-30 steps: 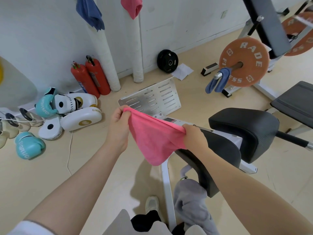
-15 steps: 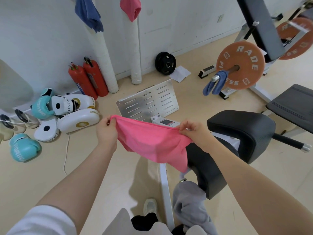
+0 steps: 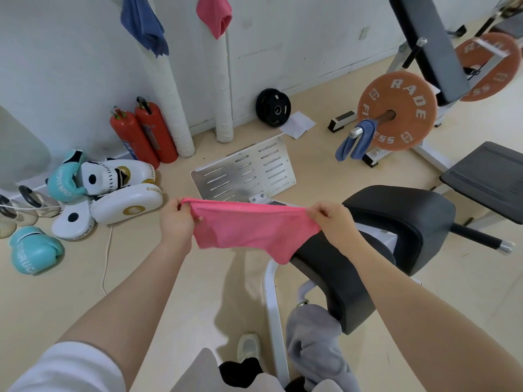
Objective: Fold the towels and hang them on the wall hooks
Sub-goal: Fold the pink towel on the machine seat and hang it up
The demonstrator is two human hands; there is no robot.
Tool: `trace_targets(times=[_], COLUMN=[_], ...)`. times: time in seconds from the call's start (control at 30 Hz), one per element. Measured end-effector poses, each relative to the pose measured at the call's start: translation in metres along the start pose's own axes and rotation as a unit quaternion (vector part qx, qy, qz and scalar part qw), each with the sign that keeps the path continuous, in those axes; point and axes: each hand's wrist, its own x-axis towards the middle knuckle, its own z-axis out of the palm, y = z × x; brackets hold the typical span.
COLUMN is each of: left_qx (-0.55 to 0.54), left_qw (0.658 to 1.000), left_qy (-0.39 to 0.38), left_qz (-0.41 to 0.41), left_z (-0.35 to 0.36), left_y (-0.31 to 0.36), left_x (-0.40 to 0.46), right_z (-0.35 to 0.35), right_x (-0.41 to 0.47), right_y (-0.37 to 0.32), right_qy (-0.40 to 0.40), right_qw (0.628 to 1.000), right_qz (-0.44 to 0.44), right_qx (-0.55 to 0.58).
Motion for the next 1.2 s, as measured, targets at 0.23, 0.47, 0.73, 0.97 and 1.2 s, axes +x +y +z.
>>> trace_targets(times=[0.23,0.47,0.73,0.97,1.2], left_qx=[-0.075,-0.039,-0.056,-0.044,-0.064], left_qw=[0.995,0.981,0.966,0.973,0.941], left_qy=[-0.059,-0.188,-0.244,-0.214,-0.308], left_qz=[-0.040,0.015,0.067,0.072,0.128], left_z=[0.027,0.060,0.060,0.062,0.090], left_y=[0.007,0.011,0.015,0.014,0.021], left_x=[-0.024,-0.071,-0.085,-0.102,-0.142], right_z=[0.007,0.035,0.026,0.014,-0.002], right_x=[0.004,-0.002,-0.014,-0.011,-0.017], right_y=[-0.009,-0.051,-0.049,-0.038,-0.023], right_qy=[0.012,-0.127,-0.157,-0.069,-0.007], right_qw=[0.986,0.899,0.913,0.964,0.978], right_qz=[0.141,0.158,0.089,-0.010,-0.019], right_qx=[0.086,0.387,0.365,0.256,0.208])
